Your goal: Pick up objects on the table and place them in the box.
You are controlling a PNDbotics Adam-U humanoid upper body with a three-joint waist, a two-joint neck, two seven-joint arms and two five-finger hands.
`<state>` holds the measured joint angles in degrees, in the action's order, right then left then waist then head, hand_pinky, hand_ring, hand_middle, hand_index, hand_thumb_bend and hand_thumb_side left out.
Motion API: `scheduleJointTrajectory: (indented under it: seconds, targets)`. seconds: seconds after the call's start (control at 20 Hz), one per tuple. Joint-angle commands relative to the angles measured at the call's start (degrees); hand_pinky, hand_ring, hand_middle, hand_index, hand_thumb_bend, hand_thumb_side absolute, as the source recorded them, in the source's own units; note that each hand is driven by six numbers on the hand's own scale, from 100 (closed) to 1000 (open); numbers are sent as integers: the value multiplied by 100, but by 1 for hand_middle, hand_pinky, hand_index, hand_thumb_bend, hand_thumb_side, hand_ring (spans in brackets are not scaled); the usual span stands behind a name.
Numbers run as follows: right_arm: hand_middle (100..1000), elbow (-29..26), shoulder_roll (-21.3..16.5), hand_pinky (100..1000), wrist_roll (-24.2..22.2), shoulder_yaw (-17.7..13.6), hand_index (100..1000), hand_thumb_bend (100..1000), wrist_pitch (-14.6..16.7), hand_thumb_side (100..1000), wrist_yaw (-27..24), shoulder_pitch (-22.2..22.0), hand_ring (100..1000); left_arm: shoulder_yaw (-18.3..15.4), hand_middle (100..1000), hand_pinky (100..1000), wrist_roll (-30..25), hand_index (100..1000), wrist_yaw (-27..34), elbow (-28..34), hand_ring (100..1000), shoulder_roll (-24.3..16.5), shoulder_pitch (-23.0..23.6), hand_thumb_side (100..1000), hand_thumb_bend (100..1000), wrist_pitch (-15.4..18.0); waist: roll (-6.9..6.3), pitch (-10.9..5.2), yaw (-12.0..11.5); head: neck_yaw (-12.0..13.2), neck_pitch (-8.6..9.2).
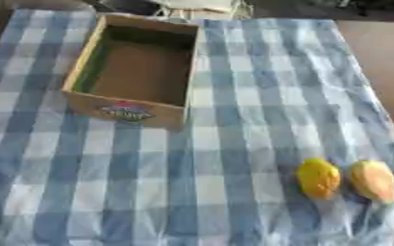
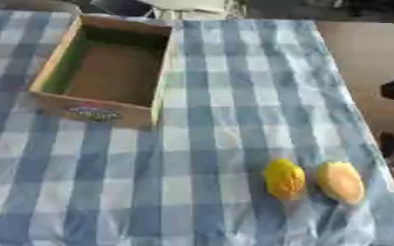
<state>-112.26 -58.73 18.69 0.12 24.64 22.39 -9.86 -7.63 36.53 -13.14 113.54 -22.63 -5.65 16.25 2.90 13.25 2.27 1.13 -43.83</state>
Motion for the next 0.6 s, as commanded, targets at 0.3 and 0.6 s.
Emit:
scheduleJointTrajectory:
  seconds: [0.3, 0.6]
  targets:
    - [834, -131, -175, 829, -242, -28, 900, 107, 4, 607, 52, 20, 885, -22, 691, 789, 6, 837, 20, 105, 768, -46, -48, 470, 151, -17, -3, -67, 15, -3, -29]
    - [828, -173, -237, 844, -1014, 88, 904, 170, -42, 580, 294, 53, 901, -11, 691, 790, -1, 837, 23, 105, 767, -41, -42, 472, 149, -23, 11, -81, 9, 11, -29]
